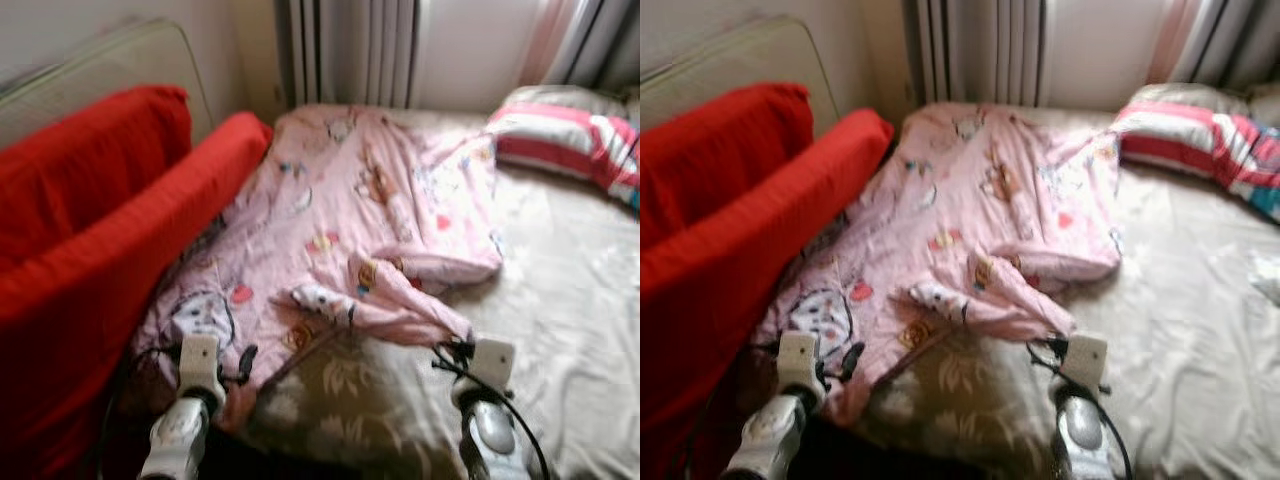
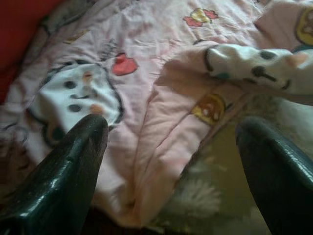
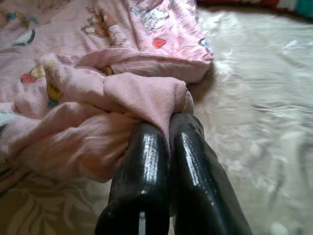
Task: Clean up the room
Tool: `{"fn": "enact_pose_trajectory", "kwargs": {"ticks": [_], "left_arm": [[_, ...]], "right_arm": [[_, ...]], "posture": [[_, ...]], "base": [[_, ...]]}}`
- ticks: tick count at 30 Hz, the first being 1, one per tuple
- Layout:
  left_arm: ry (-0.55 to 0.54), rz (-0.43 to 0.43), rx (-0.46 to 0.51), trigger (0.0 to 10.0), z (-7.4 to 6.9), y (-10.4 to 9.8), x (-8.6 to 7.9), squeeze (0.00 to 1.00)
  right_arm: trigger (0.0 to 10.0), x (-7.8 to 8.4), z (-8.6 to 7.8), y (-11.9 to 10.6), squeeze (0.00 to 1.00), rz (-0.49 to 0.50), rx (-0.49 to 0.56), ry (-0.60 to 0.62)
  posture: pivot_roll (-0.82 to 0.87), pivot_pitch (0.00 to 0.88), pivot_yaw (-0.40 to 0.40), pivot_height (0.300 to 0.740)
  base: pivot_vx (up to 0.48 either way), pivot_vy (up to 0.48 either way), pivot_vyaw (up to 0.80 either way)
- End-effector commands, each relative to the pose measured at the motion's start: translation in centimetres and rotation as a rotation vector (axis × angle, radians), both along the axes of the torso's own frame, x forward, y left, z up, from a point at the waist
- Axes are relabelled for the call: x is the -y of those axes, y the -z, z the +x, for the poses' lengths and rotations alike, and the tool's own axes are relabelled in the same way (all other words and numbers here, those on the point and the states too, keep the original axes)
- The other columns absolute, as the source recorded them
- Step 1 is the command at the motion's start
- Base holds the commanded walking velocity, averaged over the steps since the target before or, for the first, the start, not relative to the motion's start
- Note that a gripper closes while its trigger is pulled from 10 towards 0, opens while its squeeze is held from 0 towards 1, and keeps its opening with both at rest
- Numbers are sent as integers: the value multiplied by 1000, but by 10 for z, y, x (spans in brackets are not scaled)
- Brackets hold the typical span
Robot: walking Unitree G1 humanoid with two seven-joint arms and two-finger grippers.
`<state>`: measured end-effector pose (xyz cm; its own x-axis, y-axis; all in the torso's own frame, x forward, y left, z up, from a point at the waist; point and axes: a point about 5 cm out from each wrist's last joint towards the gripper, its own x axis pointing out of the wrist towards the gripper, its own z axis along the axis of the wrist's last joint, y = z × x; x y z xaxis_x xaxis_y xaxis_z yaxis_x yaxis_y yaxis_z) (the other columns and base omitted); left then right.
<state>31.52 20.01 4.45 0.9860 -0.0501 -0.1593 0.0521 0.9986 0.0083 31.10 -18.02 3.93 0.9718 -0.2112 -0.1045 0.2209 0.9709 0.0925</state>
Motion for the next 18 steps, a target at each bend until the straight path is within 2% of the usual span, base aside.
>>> {"fn": "enact_pose_trajectory", "kwargs": {"ticks": [1, 3, 9, 13, 18], "left_arm": [[-15, -4, -13, 10000, -4, 5, -4, 0], [-14, -3, -15, 10000, -4, 5, -4, 0], [-13, -3, -14, 10000, -4, 5, -3, 0], [-12, -3, -14, 10000, -4, 5, -3, 0], [-13, -1, -15, 10000, -5, 5, -4, 0]], "right_arm": [[10000, 4, 1, -5, 0, -25, 34, 32], [10000, 10, 3, -11, 0, -48, 61, 76], [10000, 13, 3, -14, 0, -55, 74, 94], [10000, 18, 3, -19, 0, -75, 108, 159], [10000, 28, 4, -33, 0, -168, 181, 231]], "posture": [[3, 169, 41, 740], [1, 168, 41, 740], [1, 168, 41, 740], [4, 167, 42, 740], [3, 165, 42, 740]], "base": [[-311, 0, 0], [-311, 0, 0], [-311, 0, 0], [-305, 0, 0], [-300, 0, 0]]}}
